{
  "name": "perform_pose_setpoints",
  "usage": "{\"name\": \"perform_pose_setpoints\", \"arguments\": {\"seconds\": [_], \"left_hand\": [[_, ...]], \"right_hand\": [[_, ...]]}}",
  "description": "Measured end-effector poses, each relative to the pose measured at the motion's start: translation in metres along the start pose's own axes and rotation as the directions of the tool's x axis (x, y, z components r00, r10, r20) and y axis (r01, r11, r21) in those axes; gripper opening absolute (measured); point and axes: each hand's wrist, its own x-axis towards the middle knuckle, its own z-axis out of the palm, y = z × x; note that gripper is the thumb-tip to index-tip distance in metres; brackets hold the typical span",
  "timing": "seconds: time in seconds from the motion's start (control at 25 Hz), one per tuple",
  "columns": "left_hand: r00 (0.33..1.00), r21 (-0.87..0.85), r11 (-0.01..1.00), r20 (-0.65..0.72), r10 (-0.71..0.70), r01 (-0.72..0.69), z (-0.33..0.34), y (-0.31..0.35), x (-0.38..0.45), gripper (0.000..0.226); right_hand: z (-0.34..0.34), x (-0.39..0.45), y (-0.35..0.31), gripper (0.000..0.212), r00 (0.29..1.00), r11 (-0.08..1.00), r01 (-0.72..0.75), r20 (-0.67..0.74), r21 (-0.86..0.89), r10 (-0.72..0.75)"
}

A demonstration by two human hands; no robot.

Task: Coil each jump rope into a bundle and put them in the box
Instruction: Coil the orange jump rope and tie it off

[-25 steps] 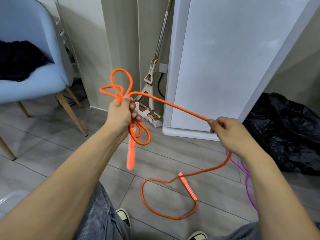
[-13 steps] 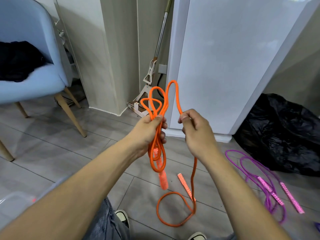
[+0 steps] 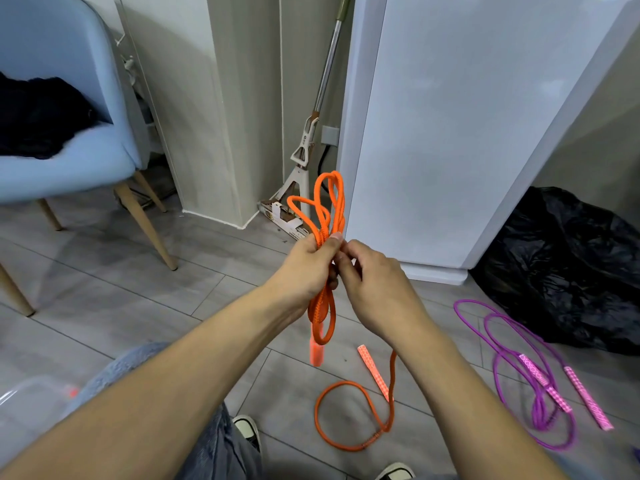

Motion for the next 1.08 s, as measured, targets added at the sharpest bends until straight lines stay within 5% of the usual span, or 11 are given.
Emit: {"name": "perform_pose_setpoints", "arguments": {"seconds": [0.16,0.36,0.52,0.6,0.68,0.84,1.08], "left_hand": [[0.988,-0.213,0.977,-0.146,-0.038,0.006,-0.010,0.013,0.011,0.025],[0.986,-0.638,0.770,-0.122,-0.114,0.010,-0.040,0.031,0.027,0.024],[0.959,-0.752,0.657,-0.227,-0.171,-0.061,-0.065,0.037,0.035,0.026],[0.934,-0.710,0.695,-0.315,-0.167,-0.115,-0.075,0.036,0.038,0.026],[0.923,-0.606,0.787,-0.358,-0.139,-0.117,-0.076,0.035,0.039,0.024],[0.981,-0.271,0.962,-0.193,-0.017,-0.036,-0.049,0.031,0.026,0.021],[0.990,0.174,0.981,0.127,0.065,-0.087,-0.013,0.016,-0.001,0.020]], "right_hand": [[-0.007,0.003,0.005,0.031,0.980,0.995,0.025,0.194,0.098,-0.044],[-0.032,0.000,0.018,0.037,0.859,0.947,-0.148,0.511,0.285,-0.019],[-0.056,-0.003,0.036,0.034,0.703,0.956,-0.256,0.707,0.146,0.080],[-0.068,-0.005,0.050,0.034,0.631,0.954,-0.297,0.759,0.048,0.159],[-0.075,-0.004,0.062,0.033,0.665,0.945,-0.328,0.714,0.016,0.219],[-0.071,0.001,0.056,0.030,0.892,0.974,-0.166,0.444,0.152,0.083],[-0.041,0.009,0.029,0.027,0.986,0.996,0.024,0.165,0.082,-0.037]]}}
